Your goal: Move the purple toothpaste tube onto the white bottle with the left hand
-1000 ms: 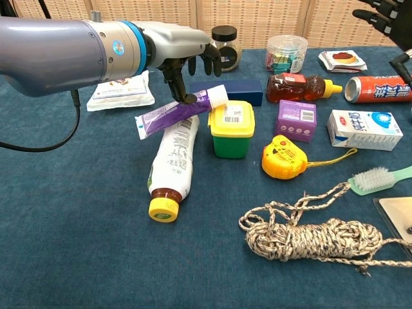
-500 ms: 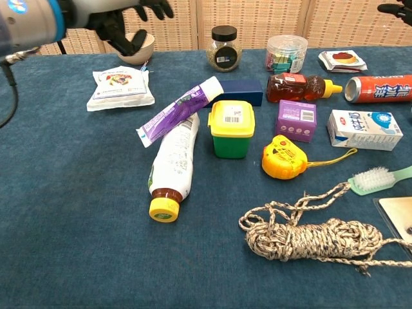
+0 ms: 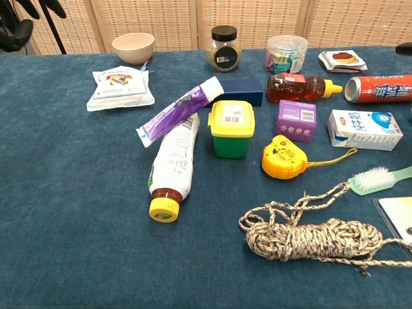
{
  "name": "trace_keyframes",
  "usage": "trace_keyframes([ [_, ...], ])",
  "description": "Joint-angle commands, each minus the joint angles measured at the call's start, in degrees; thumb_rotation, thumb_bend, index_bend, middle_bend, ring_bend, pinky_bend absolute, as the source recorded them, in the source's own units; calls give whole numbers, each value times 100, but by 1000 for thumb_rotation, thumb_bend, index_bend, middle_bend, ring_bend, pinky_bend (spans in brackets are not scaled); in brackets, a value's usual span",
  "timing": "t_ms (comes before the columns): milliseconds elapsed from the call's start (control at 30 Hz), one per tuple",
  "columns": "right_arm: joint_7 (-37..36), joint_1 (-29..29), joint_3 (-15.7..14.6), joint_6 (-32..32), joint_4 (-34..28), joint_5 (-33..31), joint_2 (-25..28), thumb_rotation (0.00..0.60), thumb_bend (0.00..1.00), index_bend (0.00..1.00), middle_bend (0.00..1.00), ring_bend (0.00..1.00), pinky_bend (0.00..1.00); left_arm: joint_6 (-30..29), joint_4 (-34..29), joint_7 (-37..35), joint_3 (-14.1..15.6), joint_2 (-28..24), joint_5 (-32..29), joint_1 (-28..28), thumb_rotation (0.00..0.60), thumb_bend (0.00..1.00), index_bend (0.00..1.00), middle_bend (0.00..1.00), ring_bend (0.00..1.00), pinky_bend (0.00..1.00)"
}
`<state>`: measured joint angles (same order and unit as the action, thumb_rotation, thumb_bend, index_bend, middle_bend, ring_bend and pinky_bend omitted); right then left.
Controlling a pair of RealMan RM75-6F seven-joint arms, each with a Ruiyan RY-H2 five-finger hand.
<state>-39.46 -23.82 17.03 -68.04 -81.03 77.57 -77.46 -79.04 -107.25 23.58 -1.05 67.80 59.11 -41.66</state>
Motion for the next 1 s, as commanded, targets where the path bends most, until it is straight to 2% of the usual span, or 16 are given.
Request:
trace_keyframes([
  [33, 489, 216, -248, -84, 3, 39, 291, 600, 0, 0, 0, 0, 0, -427, 142, -374, 263, -234, 347, 573, 600, 692, 255, 203, 240, 360],
  [200, 1257, 572, -580, -330, -202, 92, 647, 600, 0, 0, 0, 0, 0, -799, 420, -717, 384, -320, 613, 1171, 600, 692, 261, 204, 245, 360],
  [500, 2385, 1011, -845, -745, -511, -20, 951, 600, 0, 0, 0, 0, 0, -1086, 742, -1188, 479, -447, 800, 1984, 600, 692, 261, 205, 242, 357],
  [733, 3021, 1290, -1019, -1115, -760, 75, 1053, 600, 0, 0, 0, 0, 0, -1384, 971, -1656, 493, -396, 1079, 2523, 600, 692, 261, 205, 239, 333],
  [1000, 3442, 1624, -1175, -1516, -1084, 167, 1179, 600, 0, 0, 0, 0, 0, -1340, 1108, -1794, 482, -410, 1126, 2909, 600, 692, 261, 205, 239, 332],
])
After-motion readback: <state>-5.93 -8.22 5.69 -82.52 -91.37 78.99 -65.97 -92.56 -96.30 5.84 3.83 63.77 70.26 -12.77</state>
